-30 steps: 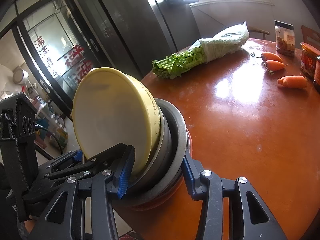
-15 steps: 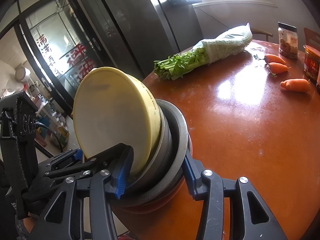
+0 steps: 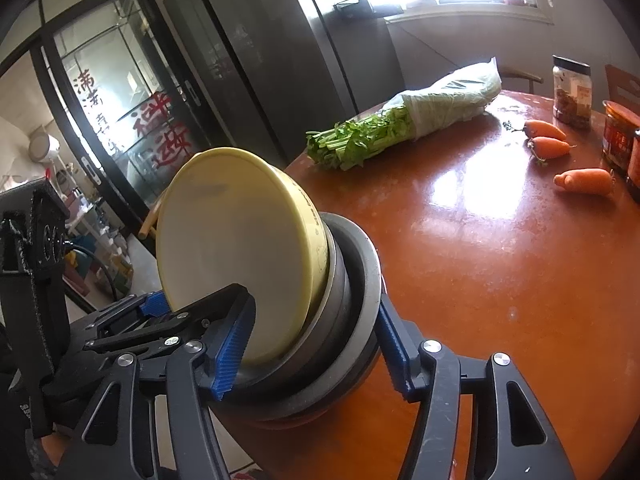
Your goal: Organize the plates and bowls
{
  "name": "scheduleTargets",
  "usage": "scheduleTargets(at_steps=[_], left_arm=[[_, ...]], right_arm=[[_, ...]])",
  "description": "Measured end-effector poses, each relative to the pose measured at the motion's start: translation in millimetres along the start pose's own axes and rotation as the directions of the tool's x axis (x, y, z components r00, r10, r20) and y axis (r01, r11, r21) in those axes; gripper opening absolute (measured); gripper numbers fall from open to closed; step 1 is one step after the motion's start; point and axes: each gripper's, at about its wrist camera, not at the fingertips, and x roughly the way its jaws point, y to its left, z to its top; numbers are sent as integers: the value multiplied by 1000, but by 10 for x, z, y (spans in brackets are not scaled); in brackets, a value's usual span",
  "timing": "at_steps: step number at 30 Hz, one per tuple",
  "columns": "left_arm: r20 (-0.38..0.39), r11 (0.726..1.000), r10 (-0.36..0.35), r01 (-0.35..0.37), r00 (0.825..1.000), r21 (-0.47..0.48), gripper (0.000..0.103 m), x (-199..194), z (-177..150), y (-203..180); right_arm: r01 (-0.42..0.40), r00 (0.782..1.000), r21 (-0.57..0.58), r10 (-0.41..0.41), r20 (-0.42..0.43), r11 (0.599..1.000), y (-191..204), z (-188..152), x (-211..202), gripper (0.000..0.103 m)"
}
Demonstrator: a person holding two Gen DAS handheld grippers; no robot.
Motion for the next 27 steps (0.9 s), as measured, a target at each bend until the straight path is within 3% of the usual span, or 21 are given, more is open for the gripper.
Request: scheduleTargets(at_steps=[16, 27], left_arm=[[48, 1000, 25, -26, 999, 12, 66, -280, -14, -18], [92, 996, 88, -89, 992, 2, 73, -588, -107, 138]], right_arm=[[6, 998, 15, -7, 68, 1000, -50, 47, -327, 73], [103, 983, -94, -88, 158, 990, 178, -77, -656, 76]])
